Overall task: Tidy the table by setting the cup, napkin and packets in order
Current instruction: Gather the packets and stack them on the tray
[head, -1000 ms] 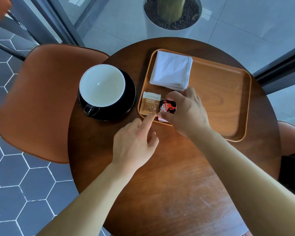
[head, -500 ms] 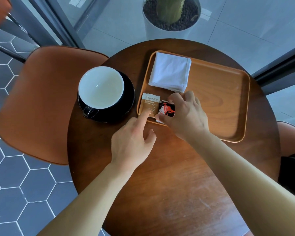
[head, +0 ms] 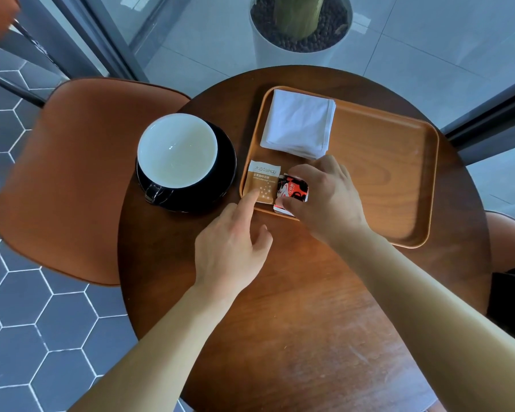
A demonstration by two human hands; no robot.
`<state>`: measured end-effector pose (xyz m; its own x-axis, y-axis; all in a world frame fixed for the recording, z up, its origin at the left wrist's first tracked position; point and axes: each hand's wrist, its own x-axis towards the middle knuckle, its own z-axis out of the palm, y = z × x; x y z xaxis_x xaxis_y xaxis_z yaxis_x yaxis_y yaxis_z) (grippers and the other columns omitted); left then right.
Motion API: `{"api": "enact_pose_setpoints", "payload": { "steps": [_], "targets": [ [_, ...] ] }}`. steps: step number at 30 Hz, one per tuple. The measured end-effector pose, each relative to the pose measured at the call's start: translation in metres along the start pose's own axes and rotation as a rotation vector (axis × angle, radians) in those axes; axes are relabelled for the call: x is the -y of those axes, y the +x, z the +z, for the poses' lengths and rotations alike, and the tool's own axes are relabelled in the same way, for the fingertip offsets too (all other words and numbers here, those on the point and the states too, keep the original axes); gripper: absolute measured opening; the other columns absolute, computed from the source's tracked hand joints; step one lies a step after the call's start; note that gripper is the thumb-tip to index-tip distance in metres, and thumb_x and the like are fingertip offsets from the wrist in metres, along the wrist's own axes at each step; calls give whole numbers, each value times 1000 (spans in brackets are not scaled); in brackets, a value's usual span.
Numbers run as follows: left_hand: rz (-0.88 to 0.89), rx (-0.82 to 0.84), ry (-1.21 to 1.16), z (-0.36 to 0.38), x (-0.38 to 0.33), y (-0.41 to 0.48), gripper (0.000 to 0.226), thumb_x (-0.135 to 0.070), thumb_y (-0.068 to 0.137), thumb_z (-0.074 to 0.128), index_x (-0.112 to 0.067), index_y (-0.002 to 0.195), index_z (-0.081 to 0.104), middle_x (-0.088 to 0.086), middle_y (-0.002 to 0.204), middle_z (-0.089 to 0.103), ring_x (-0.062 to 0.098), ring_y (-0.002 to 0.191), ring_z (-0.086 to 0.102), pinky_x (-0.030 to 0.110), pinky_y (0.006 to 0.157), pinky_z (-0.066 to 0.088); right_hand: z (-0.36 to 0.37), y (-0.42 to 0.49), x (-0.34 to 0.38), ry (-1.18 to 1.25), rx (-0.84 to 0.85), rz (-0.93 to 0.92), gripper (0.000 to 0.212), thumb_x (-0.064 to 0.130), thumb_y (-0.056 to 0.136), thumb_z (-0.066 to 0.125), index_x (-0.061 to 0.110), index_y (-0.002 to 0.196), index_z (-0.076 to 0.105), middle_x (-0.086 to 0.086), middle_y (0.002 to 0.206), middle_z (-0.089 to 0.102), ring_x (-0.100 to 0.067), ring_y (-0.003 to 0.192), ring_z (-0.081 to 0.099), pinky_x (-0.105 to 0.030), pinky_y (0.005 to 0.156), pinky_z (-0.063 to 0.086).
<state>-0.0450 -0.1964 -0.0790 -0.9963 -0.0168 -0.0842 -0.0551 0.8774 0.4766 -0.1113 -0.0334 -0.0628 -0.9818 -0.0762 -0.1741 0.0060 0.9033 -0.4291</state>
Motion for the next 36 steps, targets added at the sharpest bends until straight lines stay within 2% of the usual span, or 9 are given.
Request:
{"api": "enact_pose_setpoints", "payload": {
  "steps": [8,13,17,19,22,30,36],
  "targets": [
    [27,-9,25,1,1,0,58,-38,91,60,-27,146,47,-6,88,61,13,71,61,30,55,53,0,1,4,-15,10,-39,51,45,80,78,30,127,64,-2,125,49,-26,116,43,-33,84,44],
    [25,-15,23,1,2,-1,58,-39,91,59,-28,146,45,-7,92,63,12,76,63,31,58,55,0,1,3,13,-21,-58,50,43,82,77,28,128,63,-2,123,52,-25,115,44,-30,80,41],
    [40,-30,29,2,2,-1,57,-38,90,61,-25,145,48,-5,91,65,13,75,64,26,57,50,1,6,10,-13,-95,-112,39,33,92,68,21,130,64,2,125,61,-25,115,48,-32,83,47],
    [45,-38,26,2,3,-1,57,-37,91,61,-24,145,49,-4,92,66,13,75,65,27,58,52,0,11,16,-26,-96,-145,33,26,96,63,20,129,65,4,126,64,-25,115,49,-38,81,53],
    [39,-38,17,2,2,-1,57,-37,91,59,-24,146,48,-4,95,66,13,78,65,32,61,57,1,17,22,-65,-71,-182,30,20,98,60,20,127,67,4,124,67,-25,111,50,-43,77,55],
    [24,-65,-11,2,3,-2,55,-35,92,60,-21,144,50,-1,97,64,17,77,66,37,60,59,4,20,24,-73,-5,-180,36,22,94,65,23,130,64,4,124,63,-23,112,50,-39,80,53],
    [9,-100,-31,4,4,-1,51,-38,93,63,-16,139,54,2,97,64,18,76,67,34,58,59,4,19,23,-55,9,-160,36,28,92,69,25,128,64,6,124,61,-22,113,49,-33,79,48]
  ]
}}
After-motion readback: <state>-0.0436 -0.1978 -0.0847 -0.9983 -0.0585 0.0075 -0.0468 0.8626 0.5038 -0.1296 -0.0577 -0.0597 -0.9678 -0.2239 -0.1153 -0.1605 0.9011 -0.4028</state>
